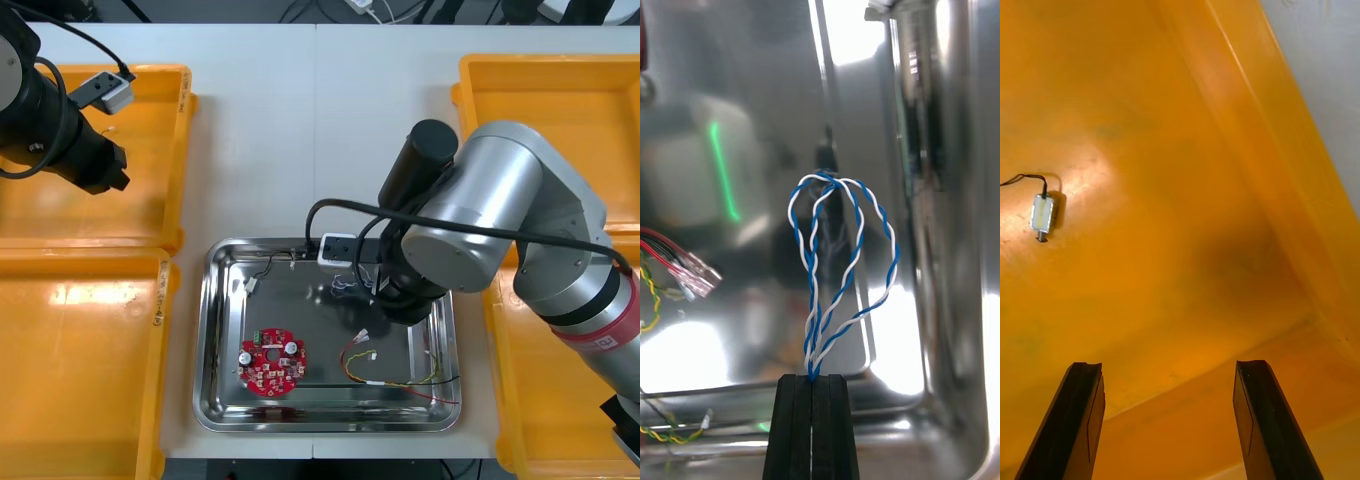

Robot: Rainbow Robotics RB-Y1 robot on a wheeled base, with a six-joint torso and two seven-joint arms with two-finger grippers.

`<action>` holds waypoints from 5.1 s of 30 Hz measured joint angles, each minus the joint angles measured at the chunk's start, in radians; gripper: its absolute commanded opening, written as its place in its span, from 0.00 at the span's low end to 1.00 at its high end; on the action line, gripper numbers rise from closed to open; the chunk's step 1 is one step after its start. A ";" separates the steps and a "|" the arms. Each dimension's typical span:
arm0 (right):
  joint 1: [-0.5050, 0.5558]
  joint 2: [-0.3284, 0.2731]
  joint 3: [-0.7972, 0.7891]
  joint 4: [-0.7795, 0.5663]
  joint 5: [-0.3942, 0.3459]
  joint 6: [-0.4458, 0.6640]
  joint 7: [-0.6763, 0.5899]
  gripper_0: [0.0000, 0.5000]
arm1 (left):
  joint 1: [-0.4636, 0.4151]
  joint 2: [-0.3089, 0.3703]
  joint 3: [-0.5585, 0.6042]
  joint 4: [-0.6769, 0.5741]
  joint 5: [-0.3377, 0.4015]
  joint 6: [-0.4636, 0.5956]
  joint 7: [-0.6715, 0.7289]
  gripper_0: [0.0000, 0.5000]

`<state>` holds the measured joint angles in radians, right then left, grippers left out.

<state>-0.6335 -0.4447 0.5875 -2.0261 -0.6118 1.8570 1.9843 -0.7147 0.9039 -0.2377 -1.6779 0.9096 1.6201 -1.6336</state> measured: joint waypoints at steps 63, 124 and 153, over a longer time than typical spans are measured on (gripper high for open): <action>0.032 0.012 -0.072 0.029 0.015 -0.007 0.061 1.00 | 0.050 -0.066 -0.030 0.312 -0.139 -0.539 -0.317 1.00; 0.157 -0.418 -0.727 -0.010 -0.270 0.059 -0.770 1.00 | 0.102 -0.070 -0.057 0.314 -0.097 -0.696 -0.317 0.00; 0.183 -0.444 -0.741 0.086 -0.262 0.054 -0.937 1.00 | 0.113 -0.070 -0.007 0.281 -0.061 -0.564 -0.317 0.00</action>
<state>-0.4505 -0.8886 -0.1540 -1.9404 -0.8741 1.9109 1.0470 -0.6019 0.8339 -0.2449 -1.3973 0.8486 1.0560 -1.9501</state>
